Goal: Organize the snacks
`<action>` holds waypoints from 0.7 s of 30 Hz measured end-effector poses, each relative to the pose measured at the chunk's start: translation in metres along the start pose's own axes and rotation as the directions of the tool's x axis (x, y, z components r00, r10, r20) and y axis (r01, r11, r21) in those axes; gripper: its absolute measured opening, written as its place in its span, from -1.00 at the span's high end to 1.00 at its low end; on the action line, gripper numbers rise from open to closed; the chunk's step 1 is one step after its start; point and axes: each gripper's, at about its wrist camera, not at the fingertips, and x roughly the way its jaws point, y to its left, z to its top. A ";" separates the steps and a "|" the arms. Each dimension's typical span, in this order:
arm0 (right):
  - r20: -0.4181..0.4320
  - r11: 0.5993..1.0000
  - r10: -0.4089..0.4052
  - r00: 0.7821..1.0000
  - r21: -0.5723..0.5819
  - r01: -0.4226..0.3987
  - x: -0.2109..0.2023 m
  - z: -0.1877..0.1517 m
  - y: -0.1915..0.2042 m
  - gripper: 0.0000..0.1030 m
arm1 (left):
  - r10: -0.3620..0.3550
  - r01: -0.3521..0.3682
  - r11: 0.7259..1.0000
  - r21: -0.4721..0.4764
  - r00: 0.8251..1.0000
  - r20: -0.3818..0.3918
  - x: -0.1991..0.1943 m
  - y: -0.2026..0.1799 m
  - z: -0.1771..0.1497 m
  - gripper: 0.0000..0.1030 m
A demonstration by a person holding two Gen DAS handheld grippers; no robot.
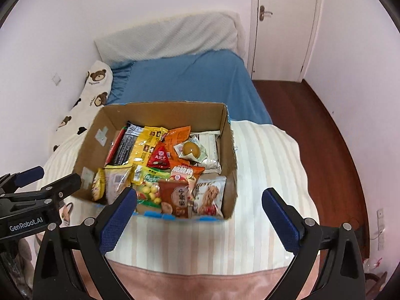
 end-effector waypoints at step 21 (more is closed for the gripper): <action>0.191 1.000 0.021 0.981 -0.023 -0.017 -0.157 -0.064 0.017 -1.00 | 0.047 -0.048 0.999 -0.002 0.978 0.201 -0.132 0.006 -0.084 -0.93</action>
